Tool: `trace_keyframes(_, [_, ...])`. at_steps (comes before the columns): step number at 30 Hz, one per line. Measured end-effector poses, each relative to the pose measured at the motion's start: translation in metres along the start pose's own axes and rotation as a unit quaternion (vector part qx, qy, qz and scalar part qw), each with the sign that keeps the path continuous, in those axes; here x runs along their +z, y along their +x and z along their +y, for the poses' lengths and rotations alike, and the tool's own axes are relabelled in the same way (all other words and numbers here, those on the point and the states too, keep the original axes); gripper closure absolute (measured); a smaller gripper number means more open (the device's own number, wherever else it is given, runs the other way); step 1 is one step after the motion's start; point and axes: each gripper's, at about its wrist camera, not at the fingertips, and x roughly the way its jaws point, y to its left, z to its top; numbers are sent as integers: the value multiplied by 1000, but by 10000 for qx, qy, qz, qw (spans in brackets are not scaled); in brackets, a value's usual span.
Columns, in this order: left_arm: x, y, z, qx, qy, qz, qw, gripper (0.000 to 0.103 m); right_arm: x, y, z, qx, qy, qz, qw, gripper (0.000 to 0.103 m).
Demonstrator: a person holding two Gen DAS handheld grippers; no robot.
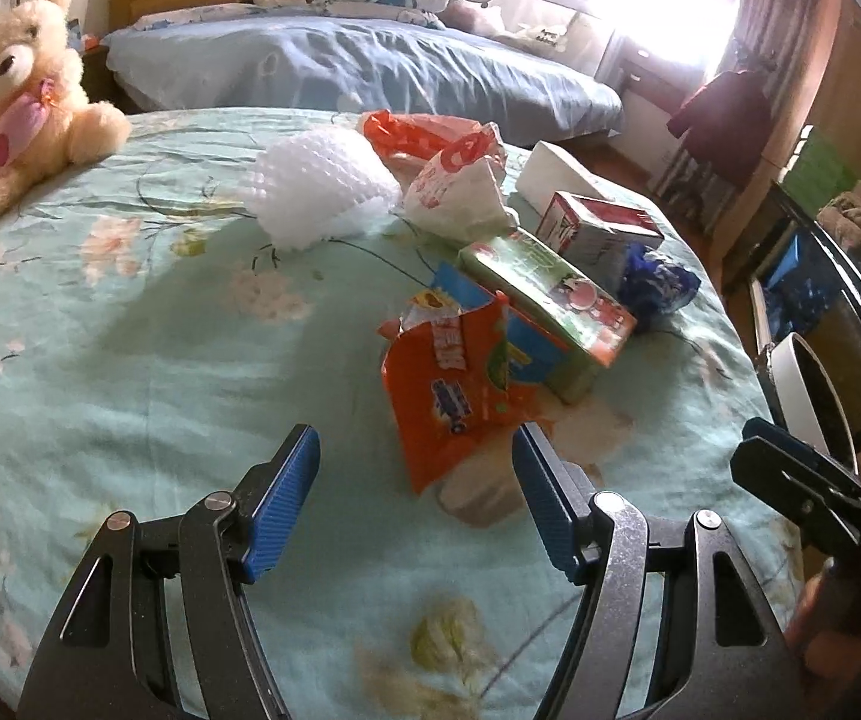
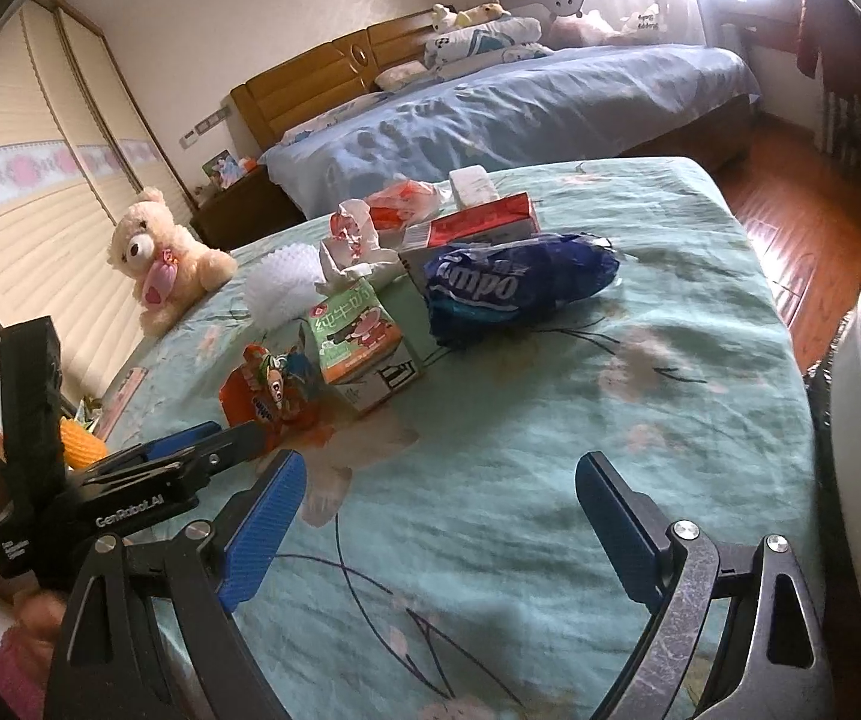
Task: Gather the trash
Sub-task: 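Move both open tools back toward the remaining trash on the table, then grasp the orange chip bag with the left tool while the right tool grasps the green milk carton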
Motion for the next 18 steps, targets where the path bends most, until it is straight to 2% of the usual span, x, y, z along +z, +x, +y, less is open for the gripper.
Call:
trace_keyframes(3, [3, 8, 0, -23, 20, 42, 10000, 37, 3, 6, 1, 19, 13, 42, 10000, 11])
trace_keyframes(5, [5, 9, -1, -36, 83, 15, 10000, 54, 5, 9, 2, 41, 7, 49, 10000, 11])
trace_keyframes(7, [6, 12, -2, -90, 148, 43, 9998, 91, 7, 12, 4, 61, -15, 57, 10000, 11])
trace_keyframes(8, [6, 13, -1, -144, 127, 80, 9998, 98, 9, 14, 5, 78, -27, 66, 9999, 11])
trace_keyframes(10, [5, 11, 4, -258, 47, 70, 9996, 100, 10, 19, 9, 118, -67, 89, 9999, 12])
trace_keyframes(18, [3, 5, 25, -183, -90, 9, 9998, 101, 21, 51, 32, 226, -401, 213, 9987, 23])
